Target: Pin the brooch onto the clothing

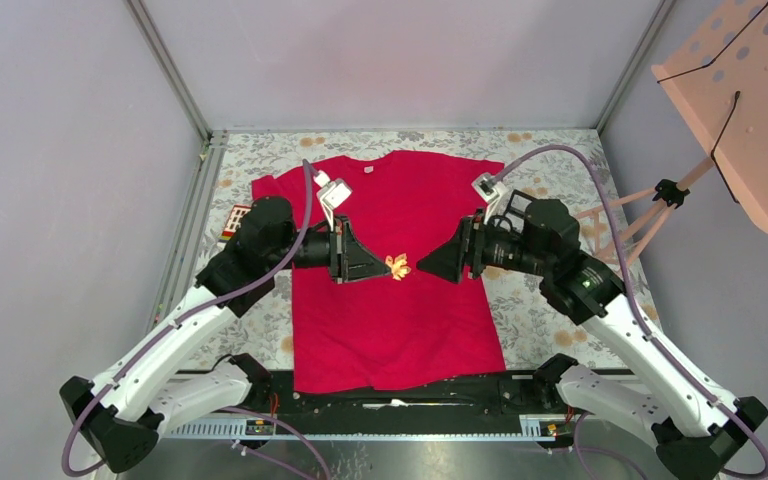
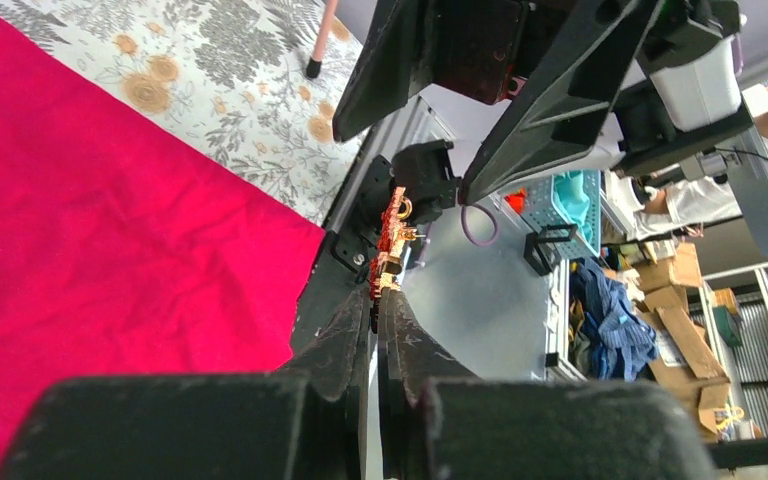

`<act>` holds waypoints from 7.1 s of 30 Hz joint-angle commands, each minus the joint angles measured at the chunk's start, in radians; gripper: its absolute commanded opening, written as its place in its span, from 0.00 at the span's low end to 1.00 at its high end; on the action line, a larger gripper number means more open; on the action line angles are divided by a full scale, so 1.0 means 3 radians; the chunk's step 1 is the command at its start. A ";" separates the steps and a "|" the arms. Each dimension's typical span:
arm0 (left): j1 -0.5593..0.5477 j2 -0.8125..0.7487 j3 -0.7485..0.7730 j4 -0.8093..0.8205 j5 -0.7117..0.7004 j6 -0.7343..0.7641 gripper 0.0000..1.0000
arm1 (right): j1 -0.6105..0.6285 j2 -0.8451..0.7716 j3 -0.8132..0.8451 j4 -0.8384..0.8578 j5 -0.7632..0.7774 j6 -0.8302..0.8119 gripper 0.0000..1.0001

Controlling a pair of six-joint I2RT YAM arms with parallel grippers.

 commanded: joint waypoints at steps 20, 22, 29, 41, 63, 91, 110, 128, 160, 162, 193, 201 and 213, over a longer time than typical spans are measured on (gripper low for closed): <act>0.0008 0.0073 -0.0038 0.0330 0.0486 -0.0056 0.00 | 0.0241 0.0387 0.0041 0.0907 -0.0810 0.0244 0.34; 0.0008 0.0073 -0.0050 0.0365 0.0472 -0.0074 0.00 | 0.0243 0.0375 0.0009 0.0942 -0.0792 0.0258 0.19; 0.0009 -0.0050 -0.0332 0.1009 0.0288 -0.0449 0.30 | 0.0242 0.0192 -0.0251 0.1296 -0.0555 0.0399 0.00; 0.0003 -0.0411 -0.0901 0.1852 -0.0236 -0.1020 0.35 | 0.0242 -0.0078 -0.0520 0.1682 -0.0171 0.0488 0.00; -0.0345 -0.0189 -0.1004 0.2479 -0.0605 -0.1387 0.32 | 0.0247 -0.0190 -0.0620 0.1602 0.0041 0.0441 0.00; -0.0153 -0.0160 -0.0716 0.1122 -0.1914 -0.0636 0.00 | 0.0049 0.0177 0.0021 -0.0275 0.1665 -0.0093 0.79; 0.1155 0.1130 -0.0795 0.2339 -0.1878 -0.0956 0.00 | -0.0146 0.2991 0.1432 -0.0140 0.1609 -0.0414 0.68; 0.2012 0.1886 -0.0872 0.3120 -0.1444 -0.1158 0.00 | 0.0531 0.4380 0.2617 -0.0075 0.2371 0.0292 0.66; 0.2074 0.1853 -0.1211 0.3341 -0.1331 -0.1223 0.00 | 0.1003 0.4032 0.1580 -0.0145 0.2683 0.0033 0.67; 0.2074 0.1864 -0.1198 0.3333 -0.1333 -0.1203 0.00 | 0.1001 0.4048 0.1752 -0.0257 0.2700 -0.0059 0.70; 0.2074 0.1895 -0.1239 0.3267 -0.1574 -0.1222 0.00 | 0.0592 0.5466 0.4330 -0.1454 0.2206 -0.0415 0.57; 0.2074 0.1907 -0.1259 0.3297 -0.1569 -0.1242 0.00 | 0.0594 0.5581 0.4430 -0.1494 0.2186 -0.0420 0.46; 0.2069 0.1942 -0.1291 0.3369 -0.1553 -0.1300 0.00 | 0.0655 0.5698 0.4661 -0.1672 0.2333 -0.0603 0.37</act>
